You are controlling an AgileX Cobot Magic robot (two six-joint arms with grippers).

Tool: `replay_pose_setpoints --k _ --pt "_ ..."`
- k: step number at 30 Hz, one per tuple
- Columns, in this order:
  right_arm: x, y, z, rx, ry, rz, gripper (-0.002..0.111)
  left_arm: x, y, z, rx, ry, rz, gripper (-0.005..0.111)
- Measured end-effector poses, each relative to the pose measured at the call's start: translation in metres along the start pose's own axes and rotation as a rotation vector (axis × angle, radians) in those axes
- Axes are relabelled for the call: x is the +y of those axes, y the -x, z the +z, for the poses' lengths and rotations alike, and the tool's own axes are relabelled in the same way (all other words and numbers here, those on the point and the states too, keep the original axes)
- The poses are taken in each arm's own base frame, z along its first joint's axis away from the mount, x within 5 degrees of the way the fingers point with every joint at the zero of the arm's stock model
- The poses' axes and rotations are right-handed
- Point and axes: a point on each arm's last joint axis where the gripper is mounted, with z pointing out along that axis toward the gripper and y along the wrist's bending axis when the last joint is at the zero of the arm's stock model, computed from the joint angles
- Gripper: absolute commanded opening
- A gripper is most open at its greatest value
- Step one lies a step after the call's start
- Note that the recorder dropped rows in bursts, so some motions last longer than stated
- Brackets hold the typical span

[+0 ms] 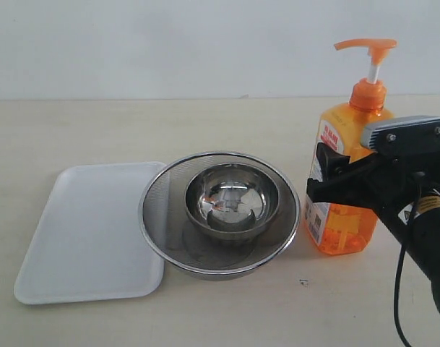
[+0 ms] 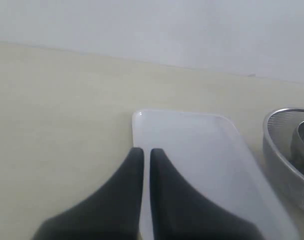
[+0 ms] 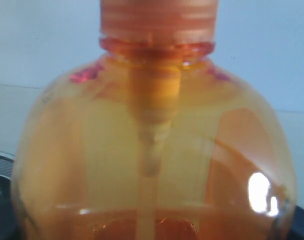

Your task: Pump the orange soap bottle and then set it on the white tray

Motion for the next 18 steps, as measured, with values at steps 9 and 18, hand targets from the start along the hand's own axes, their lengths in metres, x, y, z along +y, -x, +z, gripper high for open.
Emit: replay_pose_setpoints --k 9,18 --pt "0.0 0.0005 0.0004 -0.003 -0.002 0.013 0.0 0.0 0.0 0.0 0.0 0.0 0.0 0.005" --pt "0.0007 0.0006 0.0004 -0.004 0.006 0.01 0.005 0.0 0.0 0.0 0.0 0.0 0.0 0.005"
